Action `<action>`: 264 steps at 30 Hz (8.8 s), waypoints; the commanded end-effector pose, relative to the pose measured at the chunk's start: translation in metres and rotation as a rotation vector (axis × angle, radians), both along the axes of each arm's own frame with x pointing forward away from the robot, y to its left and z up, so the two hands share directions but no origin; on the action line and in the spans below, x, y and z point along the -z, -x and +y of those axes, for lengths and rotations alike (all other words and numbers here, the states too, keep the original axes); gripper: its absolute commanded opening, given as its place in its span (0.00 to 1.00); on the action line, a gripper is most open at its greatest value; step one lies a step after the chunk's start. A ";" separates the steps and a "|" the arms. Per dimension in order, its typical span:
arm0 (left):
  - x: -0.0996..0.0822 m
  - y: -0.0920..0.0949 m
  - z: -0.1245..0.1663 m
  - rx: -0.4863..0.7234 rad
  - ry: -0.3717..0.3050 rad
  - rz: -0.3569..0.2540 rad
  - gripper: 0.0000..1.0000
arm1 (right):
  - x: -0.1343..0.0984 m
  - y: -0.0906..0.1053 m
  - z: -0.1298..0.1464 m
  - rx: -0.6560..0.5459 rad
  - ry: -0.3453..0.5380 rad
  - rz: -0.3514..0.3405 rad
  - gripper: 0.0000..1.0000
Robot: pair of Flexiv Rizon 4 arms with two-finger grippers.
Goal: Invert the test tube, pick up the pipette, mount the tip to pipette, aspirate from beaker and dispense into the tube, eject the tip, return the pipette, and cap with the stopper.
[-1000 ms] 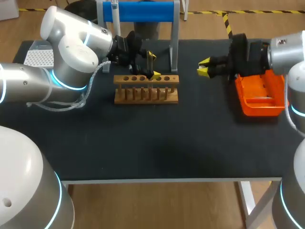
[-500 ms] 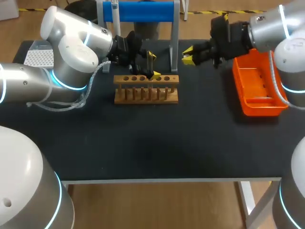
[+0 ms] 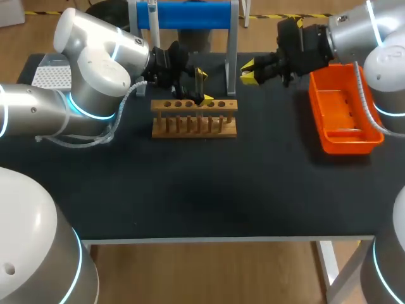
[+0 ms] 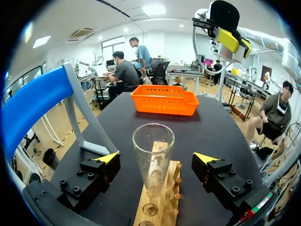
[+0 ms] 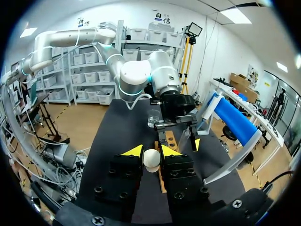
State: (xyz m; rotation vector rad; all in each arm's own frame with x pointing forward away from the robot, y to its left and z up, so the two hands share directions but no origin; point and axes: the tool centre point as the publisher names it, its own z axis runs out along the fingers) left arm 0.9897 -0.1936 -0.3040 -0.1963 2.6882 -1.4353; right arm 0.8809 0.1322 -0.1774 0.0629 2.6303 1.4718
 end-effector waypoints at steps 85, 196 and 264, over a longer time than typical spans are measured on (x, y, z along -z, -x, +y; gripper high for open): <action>0.000 0.000 0.000 0.001 0.000 0.000 1.00 | 0.048 -0.109 0.108 -0.042 0.101 0.073 0.00; 0.000 0.000 0.000 0.001 0.000 0.000 1.00 | 0.029 -0.095 0.088 -0.204 -0.438 0.037 0.00; 0.000 0.000 0.000 0.001 0.000 0.000 1.00 | 0.024 -0.106 0.071 -0.120 -0.426 0.006 1.00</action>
